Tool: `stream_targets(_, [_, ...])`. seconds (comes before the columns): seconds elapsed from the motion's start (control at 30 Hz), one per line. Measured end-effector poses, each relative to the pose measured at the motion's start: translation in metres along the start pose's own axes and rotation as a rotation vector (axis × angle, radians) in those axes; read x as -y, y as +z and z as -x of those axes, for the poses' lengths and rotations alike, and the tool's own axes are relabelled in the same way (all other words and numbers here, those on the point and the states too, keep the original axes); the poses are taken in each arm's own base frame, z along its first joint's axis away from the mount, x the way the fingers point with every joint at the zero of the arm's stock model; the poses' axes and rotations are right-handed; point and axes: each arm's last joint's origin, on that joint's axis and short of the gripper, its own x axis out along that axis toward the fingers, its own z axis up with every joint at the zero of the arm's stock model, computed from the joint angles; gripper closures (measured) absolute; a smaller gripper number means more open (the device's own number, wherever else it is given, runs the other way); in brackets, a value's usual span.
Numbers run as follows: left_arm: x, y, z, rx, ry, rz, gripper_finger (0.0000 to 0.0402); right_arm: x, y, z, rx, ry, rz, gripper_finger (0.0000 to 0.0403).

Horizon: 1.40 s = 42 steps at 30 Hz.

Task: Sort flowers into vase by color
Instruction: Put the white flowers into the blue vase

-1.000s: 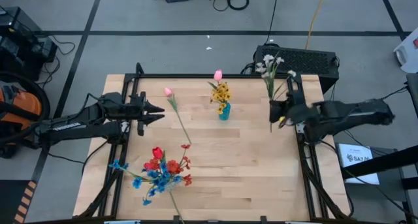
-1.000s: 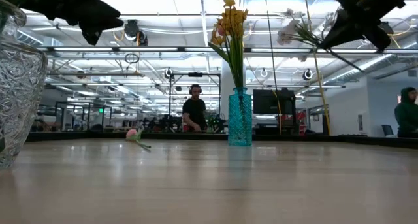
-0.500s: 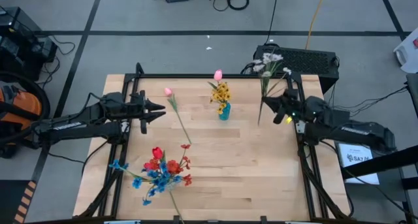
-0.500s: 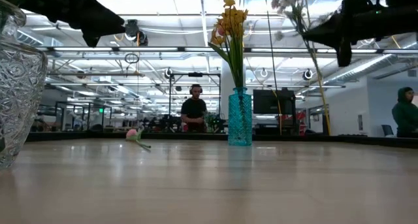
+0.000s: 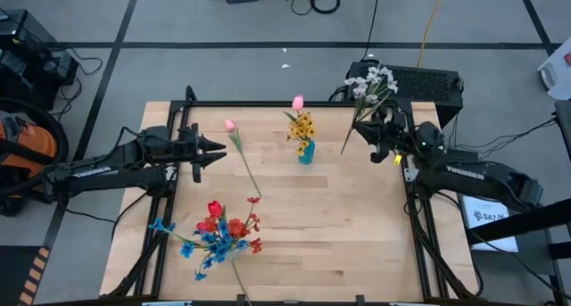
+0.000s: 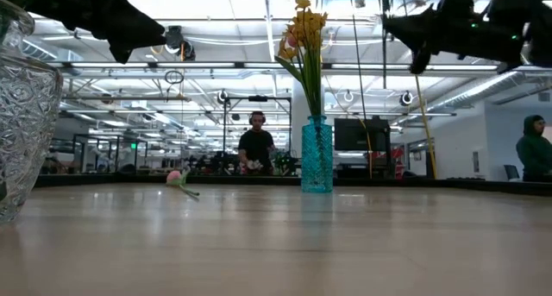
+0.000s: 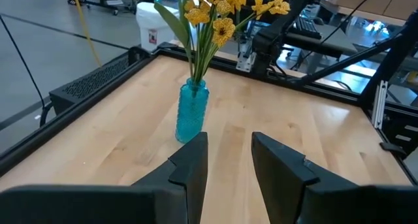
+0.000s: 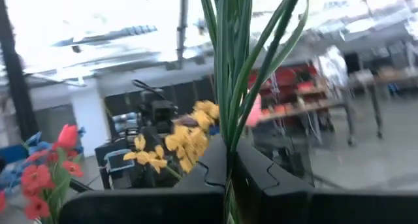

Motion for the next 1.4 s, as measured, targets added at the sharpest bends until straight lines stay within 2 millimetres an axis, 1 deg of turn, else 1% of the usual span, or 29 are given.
stream_targets(0.17, [-0.001, 0.0, 0.0, 0.003, 0.018, 0.0, 0.0277, 0.007, -0.011, -0.013, 0.033, 0.107, 0.115, 0.0402])
stream_targets(0.33, [-0.001, 0.0, 0.0, 0.003, 0.02, 0.0, 0.0277, 0.016, -0.024, -0.025, 0.031, 0.109, 0.114, 0.0402])
stream_targets(0.43, [-0.001, 0.0, 0.0, 0.001, 0.021, 0.0, 0.0277, 0.019, -0.024, -0.041, 0.032, 0.124, 0.117, 0.0402])
stream_targets(0.57, [-0.001, -0.001, -0.001, -0.009, 0.022, -0.001, 0.0277, 0.023, -0.022, -0.066, 0.034, 0.169, 0.178, 0.0402])
stream_targets(0.7, [-0.001, -0.003, -0.001, -0.033, 0.026, 0.002, 0.0277, 0.029, -0.026, -0.081, 0.016, 0.193, 0.185, 0.0402])
stream_targets(0.93, [-0.002, -0.005, -0.001, -0.056, 0.029, 0.006, 0.0277, 0.037, -0.045, -0.086, -0.036, 0.178, 0.179, 0.0403])
stream_targets(1.2, [-0.002, -0.005, -0.001, -0.057, 0.029, 0.005, 0.0277, 0.04, -0.054, -0.087, -0.033, 0.177, 0.166, 0.0403])
stream_targets(1.4, [-0.002, -0.005, -0.001, -0.058, 0.029, 0.004, 0.0277, 0.044, -0.066, -0.087, -0.147, 0.151, 0.133, 0.0403])
